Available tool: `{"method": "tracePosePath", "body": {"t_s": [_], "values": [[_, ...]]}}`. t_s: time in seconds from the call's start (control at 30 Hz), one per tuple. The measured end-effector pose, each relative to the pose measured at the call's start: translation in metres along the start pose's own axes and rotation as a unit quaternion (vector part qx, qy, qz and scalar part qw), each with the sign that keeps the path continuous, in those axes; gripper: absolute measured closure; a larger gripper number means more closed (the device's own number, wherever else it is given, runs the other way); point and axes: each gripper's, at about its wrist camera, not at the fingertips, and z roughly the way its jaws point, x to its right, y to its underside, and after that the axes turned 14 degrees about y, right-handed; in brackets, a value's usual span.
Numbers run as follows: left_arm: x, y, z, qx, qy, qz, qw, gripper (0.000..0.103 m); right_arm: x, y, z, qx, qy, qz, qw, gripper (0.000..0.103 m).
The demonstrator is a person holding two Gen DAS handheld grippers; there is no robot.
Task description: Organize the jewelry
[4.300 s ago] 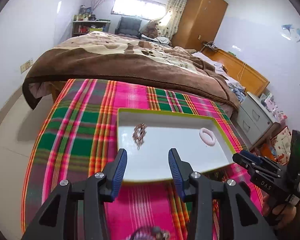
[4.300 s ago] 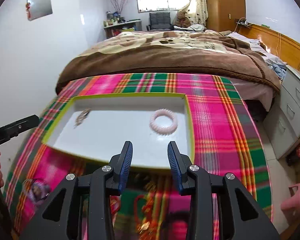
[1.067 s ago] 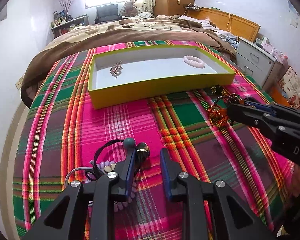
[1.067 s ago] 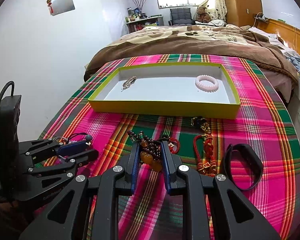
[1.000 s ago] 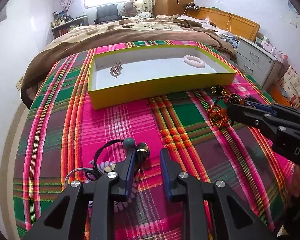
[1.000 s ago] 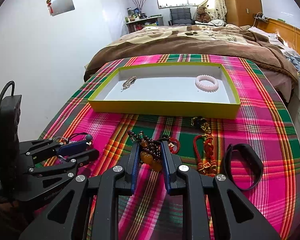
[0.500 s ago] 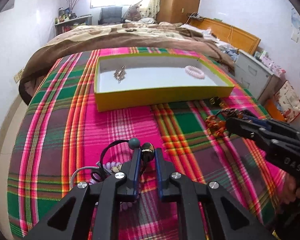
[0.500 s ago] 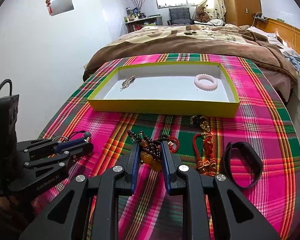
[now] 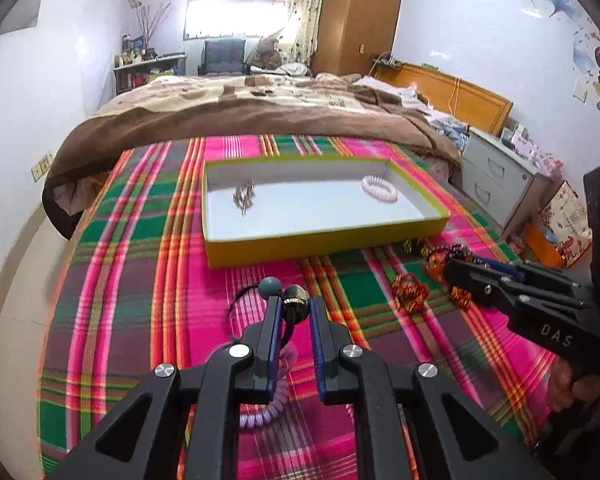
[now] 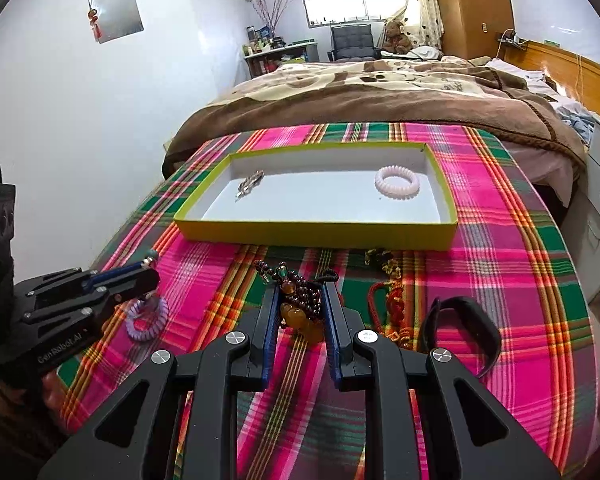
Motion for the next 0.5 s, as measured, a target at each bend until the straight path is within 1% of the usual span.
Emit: {"method": "tracePosePath", "body": {"t_s": [0.3, 0.37, 0.43, 0.5], "values": [[-0.002, -0.033, -0.007, 0.026, -0.002, 0.01, 0.9996, 0.089, 0.005, -0.028, -0.006, 0.021, 0.011, 0.004, 1.0, 0.082], [-0.006, -0.041, -0.006, 0.03, -0.002, 0.007, 0.9995, 0.089, 0.005, -0.035, -0.005, 0.025, 0.014, 0.003, 1.0, 0.082], [-0.008, -0.05, -0.003, 0.03, -0.011, 0.013, 0.9994, 0.089, 0.007, -0.041, -0.003, 0.027, 0.016, 0.004, 1.0, 0.082], [-0.012, -0.058, -0.001, 0.03, -0.009, 0.013, 0.9994, 0.089, 0.007, -0.051, 0.002, 0.028, 0.02, 0.003, 0.999, 0.082]]}}
